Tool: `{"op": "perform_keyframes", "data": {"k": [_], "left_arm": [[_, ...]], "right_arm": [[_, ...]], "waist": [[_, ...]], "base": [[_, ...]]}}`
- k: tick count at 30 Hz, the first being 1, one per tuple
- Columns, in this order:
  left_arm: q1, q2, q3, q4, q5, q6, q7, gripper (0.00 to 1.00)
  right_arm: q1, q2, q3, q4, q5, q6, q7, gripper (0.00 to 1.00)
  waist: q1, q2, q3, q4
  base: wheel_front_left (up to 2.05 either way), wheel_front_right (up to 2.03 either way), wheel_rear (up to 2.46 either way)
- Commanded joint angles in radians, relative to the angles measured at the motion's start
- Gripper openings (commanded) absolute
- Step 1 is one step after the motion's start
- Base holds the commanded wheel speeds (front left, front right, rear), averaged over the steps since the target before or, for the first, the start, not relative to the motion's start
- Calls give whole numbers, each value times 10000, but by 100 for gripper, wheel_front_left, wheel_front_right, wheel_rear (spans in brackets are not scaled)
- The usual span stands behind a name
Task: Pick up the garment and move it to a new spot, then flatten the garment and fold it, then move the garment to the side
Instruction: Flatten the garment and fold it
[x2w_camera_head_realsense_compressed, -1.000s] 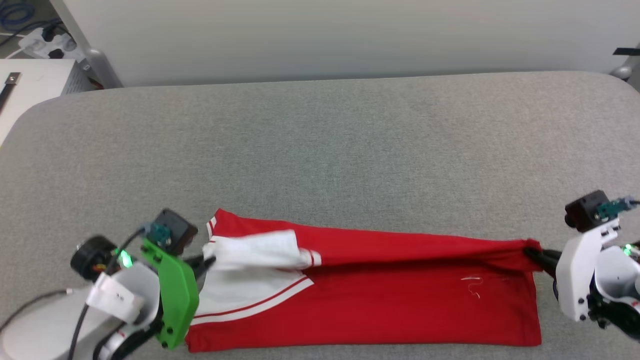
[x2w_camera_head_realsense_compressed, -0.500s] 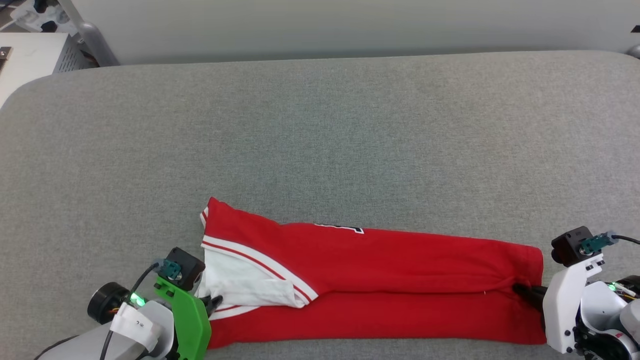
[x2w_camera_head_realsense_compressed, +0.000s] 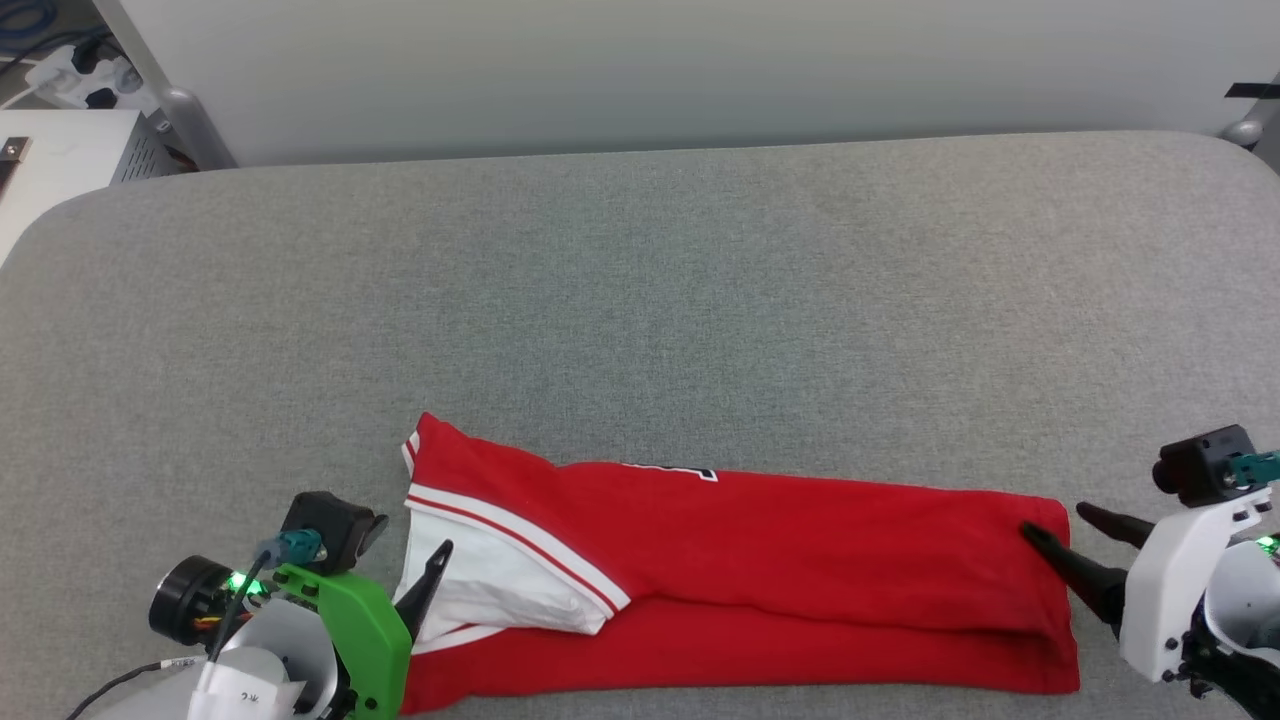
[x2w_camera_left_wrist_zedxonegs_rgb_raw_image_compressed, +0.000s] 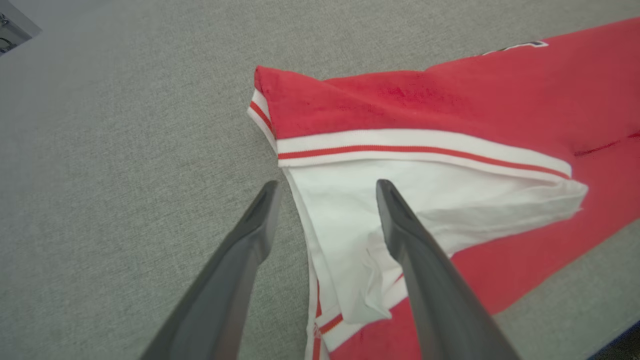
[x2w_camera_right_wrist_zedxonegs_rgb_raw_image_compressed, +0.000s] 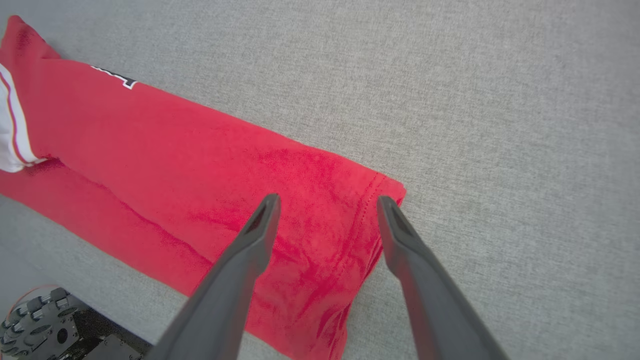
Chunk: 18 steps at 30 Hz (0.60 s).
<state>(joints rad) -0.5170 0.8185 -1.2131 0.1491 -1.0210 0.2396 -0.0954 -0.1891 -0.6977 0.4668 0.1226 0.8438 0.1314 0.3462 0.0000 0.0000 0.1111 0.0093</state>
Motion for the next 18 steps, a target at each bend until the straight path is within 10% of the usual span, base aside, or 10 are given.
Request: {"op": "perform_keyframes", "data": {"k": [1,9,18], "left_arm": [[204,59,120,-106,146,208,-217,100],[897,-65,1522,-719,706,2124,-1621,100],[2381,-1038,4601,-1527,3482,3143,-1661,100]], "right_arm": [[137,-97,-178,-180,18,-7,-31,100],[935,-413,-1865,-743,279,-7,1015,100],[1369,-37,-2272,-443,1150,-7,2160,100]], "waist": [[0,0,-107,0],[0,0,-173,153],[0,0,215,464]], "base": [[0,0,0],[0,0,0],[0,0,0]]}}
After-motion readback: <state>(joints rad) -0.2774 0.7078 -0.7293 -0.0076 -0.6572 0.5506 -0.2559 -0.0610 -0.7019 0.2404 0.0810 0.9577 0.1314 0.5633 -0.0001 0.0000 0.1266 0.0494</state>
